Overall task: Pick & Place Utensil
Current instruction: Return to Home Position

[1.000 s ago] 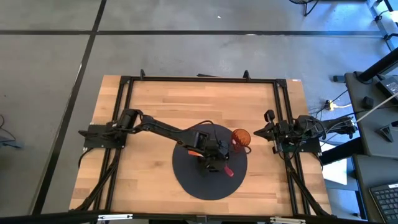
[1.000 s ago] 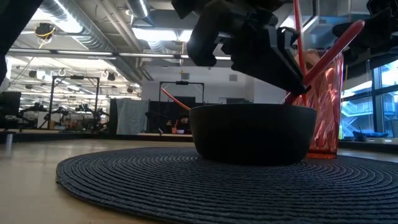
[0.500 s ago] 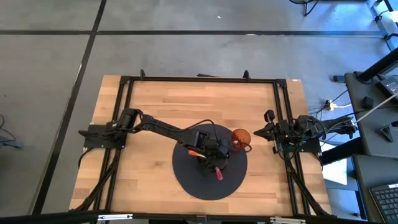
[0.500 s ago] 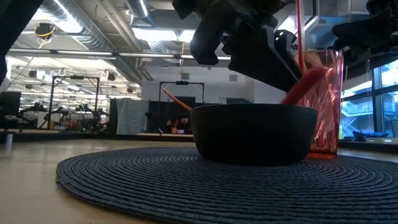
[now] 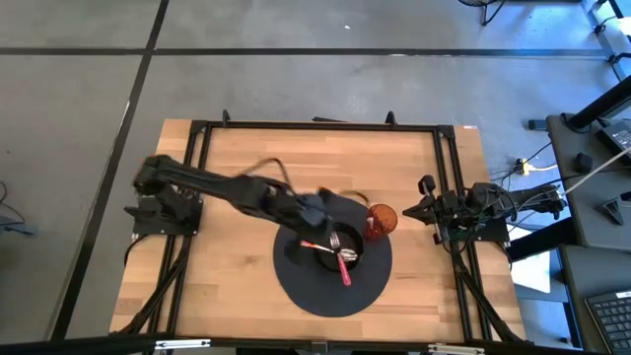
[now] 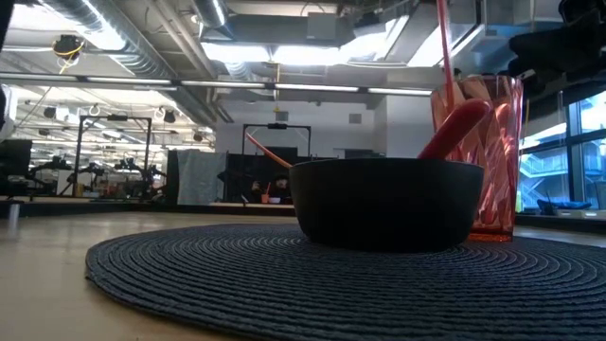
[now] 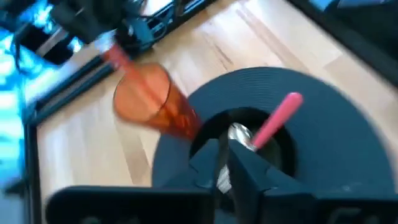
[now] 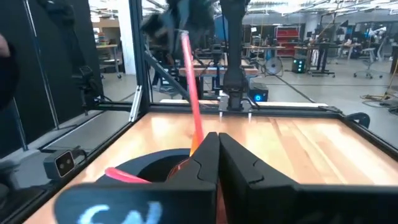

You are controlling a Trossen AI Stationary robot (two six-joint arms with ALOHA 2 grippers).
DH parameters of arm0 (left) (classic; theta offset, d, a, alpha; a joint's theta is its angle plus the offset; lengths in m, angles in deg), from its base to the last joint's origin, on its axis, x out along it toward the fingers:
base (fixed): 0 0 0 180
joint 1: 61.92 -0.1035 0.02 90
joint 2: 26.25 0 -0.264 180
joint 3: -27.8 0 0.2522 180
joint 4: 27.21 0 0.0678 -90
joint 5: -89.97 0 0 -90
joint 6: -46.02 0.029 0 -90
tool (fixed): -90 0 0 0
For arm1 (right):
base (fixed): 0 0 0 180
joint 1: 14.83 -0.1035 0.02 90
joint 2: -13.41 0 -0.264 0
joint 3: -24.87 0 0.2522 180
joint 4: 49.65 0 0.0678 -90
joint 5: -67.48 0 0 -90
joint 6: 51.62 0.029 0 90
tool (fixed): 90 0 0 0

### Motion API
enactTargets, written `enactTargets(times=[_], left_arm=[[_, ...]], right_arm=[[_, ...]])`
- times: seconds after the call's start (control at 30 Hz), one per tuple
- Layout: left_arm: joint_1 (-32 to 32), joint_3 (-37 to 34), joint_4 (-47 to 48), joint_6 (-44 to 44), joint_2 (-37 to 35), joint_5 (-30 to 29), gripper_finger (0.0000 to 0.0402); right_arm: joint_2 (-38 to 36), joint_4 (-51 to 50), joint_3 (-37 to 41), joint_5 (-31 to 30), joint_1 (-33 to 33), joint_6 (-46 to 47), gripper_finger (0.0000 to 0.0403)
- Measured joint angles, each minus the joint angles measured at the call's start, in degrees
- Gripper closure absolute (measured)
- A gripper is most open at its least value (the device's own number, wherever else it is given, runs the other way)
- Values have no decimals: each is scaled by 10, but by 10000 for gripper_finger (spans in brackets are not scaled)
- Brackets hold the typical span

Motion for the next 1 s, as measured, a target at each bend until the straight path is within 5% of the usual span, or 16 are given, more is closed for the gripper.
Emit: enactTargets(times=[0.1, 0.2, 0.33, 0.63, 1.0], left_arm=[[1, -9, 29, -61, -61, -2, 395], [10, -79, -42, -65, -137, -10, 399], [9, -233, -148, -39, -266, -8, 400], [-83, -567, -434, -80, -571, -35, 399], [-96, -736, -475, -54, -792, -15, 400]], right_arm=[[0, 17, 0, 4, 0, -5, 398], [0, 39, 0, 26, 0, -11, 398], [0, 56, 0, 69, 0, -23, 400], [0, 70, -5, 55, 0, -26, 401], [-1, 68, -5, 53, 0, -37, 400]])
